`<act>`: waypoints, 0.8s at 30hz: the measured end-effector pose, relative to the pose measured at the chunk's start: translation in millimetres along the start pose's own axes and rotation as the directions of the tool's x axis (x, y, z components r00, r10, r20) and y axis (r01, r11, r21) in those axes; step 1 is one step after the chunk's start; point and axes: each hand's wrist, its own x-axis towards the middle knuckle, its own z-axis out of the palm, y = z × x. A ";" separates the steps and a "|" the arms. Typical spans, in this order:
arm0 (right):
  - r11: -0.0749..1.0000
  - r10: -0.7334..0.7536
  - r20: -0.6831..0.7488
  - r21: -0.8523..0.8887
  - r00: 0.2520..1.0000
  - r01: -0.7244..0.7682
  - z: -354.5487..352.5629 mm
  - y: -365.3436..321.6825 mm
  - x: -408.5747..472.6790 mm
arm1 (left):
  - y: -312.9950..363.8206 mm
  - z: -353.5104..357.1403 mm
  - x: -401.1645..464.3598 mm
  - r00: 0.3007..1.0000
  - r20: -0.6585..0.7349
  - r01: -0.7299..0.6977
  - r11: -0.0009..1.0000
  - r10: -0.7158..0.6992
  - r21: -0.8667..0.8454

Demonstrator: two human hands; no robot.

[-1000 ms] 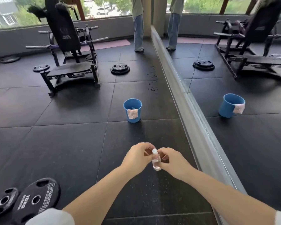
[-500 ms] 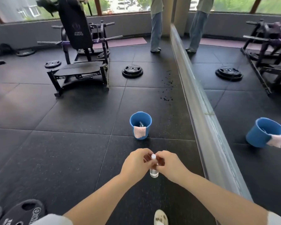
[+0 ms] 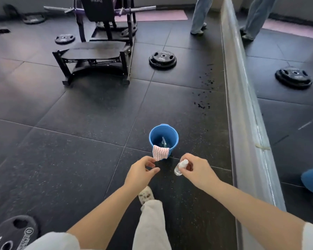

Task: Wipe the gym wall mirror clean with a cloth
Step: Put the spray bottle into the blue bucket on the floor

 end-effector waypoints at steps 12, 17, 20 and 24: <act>0.961 0.177 -0.010 -0.213 0.984 -0.175 13.6 52.7 299.0 | -55.0 -12.7 284.9 0.952 0.137 0.258 0.959 -0.273 0.116; 0.907 0.261 0.108 -0.367 0.959 -0.206 64.8 109.8 402.5 | -95.7 28.5 375.4 0.920 0.159 0.347 0.933 -0.359 0.100; 0.867 0.297 0.169 -0.459 0.940 -0.192 97.4 143.1 447.3 | -120.9 60.1 409.9 0.896 0.198 0.387 0.918 -0.396 0.084; 0.813 0.313 0.250 -0.569 0.916 -0.122 138.2 185.5 496.4 | -161.6 110.1 451.9 0.886 0.214 0.407 0.911 -0.412 0.067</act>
